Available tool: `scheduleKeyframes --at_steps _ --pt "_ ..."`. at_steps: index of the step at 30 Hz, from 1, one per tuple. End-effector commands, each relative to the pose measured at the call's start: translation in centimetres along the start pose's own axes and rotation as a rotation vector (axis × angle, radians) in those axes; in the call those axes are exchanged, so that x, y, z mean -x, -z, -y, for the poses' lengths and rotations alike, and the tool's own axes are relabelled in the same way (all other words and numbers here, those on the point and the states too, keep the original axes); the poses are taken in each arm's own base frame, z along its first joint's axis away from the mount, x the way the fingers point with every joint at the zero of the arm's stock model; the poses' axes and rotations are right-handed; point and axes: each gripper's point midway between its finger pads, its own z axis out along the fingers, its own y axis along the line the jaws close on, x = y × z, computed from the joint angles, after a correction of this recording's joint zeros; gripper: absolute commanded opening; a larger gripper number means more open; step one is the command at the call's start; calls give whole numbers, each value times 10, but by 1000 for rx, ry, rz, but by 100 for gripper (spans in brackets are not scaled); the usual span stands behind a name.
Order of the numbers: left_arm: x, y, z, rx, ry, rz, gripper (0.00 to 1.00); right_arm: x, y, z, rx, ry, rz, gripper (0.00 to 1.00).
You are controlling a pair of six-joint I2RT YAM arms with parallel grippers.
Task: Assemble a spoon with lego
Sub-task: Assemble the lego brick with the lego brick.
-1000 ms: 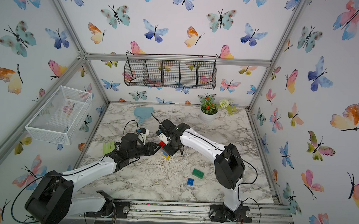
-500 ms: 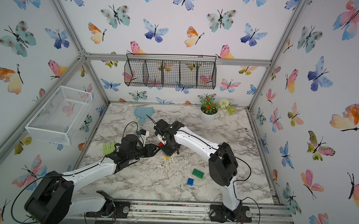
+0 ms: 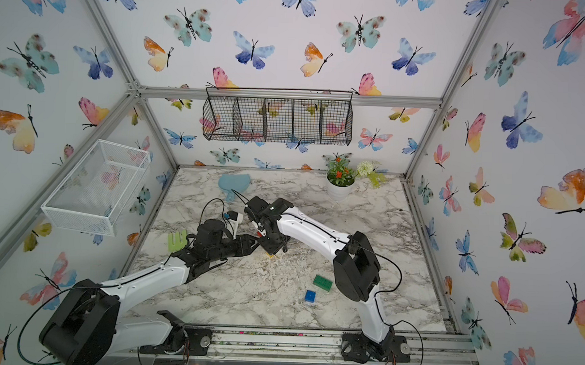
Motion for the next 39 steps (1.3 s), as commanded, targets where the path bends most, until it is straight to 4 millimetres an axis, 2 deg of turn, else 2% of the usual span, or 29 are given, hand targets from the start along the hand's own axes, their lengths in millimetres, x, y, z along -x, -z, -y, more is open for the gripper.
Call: scheduleKeyframes --at_steps 1,10,21,28,39 --pt "2 2 7 -36 -14 11 44 -14 -23 -1 -22 15 -98 1" --pt "1 2 6 -35 -11 8 44 -8 -17 -1 -20 13 -82 4" --pt "1 2 6 -36 -8 10 44 0 -8 -1 -11 0 -43 24" --pt "0 2 6 -36 -8 11 45 7 -1 -1 -7 -9 -10 31" --pt "-1 2 5 -40 -4 12 45 16 8 0 -6 -17 37 51"
